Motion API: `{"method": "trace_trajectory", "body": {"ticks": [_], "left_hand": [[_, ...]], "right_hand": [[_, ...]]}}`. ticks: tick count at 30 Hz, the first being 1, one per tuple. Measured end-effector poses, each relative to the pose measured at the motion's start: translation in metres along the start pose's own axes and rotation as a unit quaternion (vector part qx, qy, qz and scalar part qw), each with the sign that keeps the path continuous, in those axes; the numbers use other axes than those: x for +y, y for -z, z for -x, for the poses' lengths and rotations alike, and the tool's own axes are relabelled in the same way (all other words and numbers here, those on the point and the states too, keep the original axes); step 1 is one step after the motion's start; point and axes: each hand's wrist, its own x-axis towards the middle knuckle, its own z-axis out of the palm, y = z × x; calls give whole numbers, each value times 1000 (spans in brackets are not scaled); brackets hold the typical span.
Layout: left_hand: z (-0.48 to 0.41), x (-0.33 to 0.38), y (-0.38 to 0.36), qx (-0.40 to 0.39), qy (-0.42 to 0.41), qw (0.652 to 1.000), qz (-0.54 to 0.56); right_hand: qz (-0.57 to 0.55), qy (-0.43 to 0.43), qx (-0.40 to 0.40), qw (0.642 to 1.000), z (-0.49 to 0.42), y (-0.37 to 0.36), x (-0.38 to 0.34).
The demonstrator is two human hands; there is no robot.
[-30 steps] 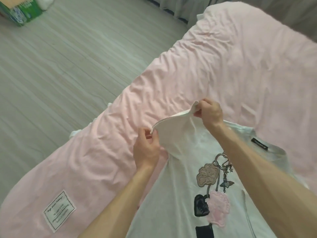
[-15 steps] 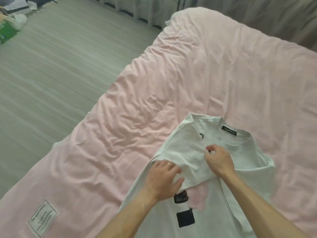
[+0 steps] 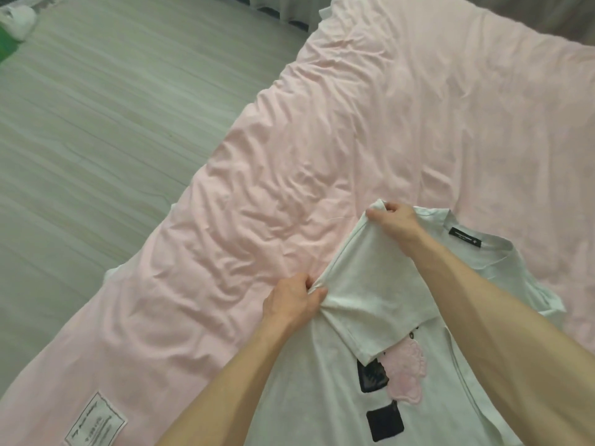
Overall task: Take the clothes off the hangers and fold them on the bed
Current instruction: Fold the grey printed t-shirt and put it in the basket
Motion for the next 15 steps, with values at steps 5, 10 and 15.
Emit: {"method": "trace_trajectory", "body": {"ticks": [5,10,15], "left_hand": [[-5,-14,2,11,2,1000,15],[12,-1,-13,180,-101,968,-141],[16,-3,-46,100,-293,911,-271]], "right_hand": [[59,33,55,996,-1,-14,-8],[188,113,170,961,45,-27,23],[338,205,128,910,119,-42,100]]}}
